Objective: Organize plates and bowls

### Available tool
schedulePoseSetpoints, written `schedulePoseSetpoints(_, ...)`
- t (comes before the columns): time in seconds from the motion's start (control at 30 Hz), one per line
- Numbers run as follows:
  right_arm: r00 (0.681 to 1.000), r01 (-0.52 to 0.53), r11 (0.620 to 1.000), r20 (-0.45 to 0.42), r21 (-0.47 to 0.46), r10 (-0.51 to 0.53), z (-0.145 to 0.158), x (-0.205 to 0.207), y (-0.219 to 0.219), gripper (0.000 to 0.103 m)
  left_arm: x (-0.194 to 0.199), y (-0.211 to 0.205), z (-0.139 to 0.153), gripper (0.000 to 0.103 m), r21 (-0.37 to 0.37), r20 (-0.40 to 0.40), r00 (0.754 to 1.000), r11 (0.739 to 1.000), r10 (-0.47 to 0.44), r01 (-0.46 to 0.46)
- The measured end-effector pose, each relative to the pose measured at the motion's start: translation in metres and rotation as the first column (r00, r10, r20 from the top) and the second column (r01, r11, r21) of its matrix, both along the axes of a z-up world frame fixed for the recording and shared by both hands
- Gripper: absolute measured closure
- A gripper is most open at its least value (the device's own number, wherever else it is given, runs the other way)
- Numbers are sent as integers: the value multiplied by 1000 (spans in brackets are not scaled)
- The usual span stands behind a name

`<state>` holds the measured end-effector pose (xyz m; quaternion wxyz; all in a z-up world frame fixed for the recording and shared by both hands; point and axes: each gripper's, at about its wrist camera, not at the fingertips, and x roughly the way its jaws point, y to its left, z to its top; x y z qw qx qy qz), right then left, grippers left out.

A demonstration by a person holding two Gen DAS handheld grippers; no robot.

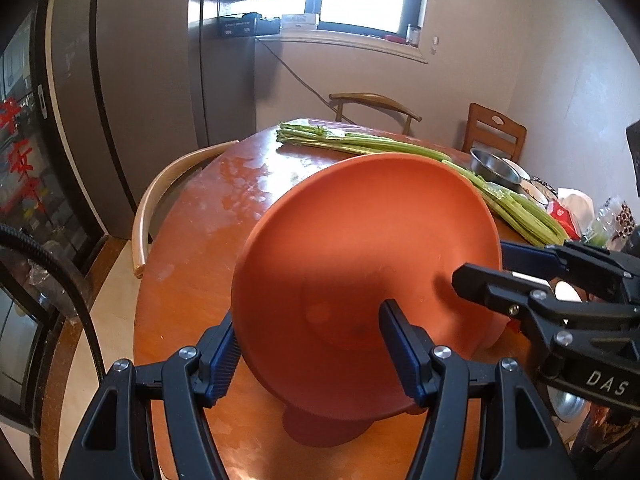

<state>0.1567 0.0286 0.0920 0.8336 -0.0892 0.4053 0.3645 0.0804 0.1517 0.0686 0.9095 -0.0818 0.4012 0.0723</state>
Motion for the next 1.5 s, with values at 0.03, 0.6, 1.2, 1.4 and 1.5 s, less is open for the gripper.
schedulePoseSetpoints(0.03, 1000, 1, 1000, -9, -2, -1, -3, 2, 2, 59, 3, 2, -3, 38, -4, -7, 1000, 1000, 4, -4)
schedulePoseSetpoints(0.6, 989, 25, 998, -147, -55, -33, -56, 33, 14, 59, 24, 10, -60, 38, -60, -133, 991, 998, -3, -6)
schedulePoseSetpoints(1.2, 981, 32, 991, -184, -128, -56, -90, 35, 31, 59, 32, 12, -88, 38, -54, -198, 980, 998, 11, -22)
schedulePoseSetpoints(1.4, 978, 40, 989, -197, -142, -68, -99, 40, 33, 59, 38, 11, -94, 38, -37, -209, 978, 999, 14, -22)
schedulePoseSetpoints(1.5, 975, 45, 988, -208, -146, -75, -104, 43, 33, 59, 42, 8, -97, 38, -24, -216, 976, 1000, 11, -17)
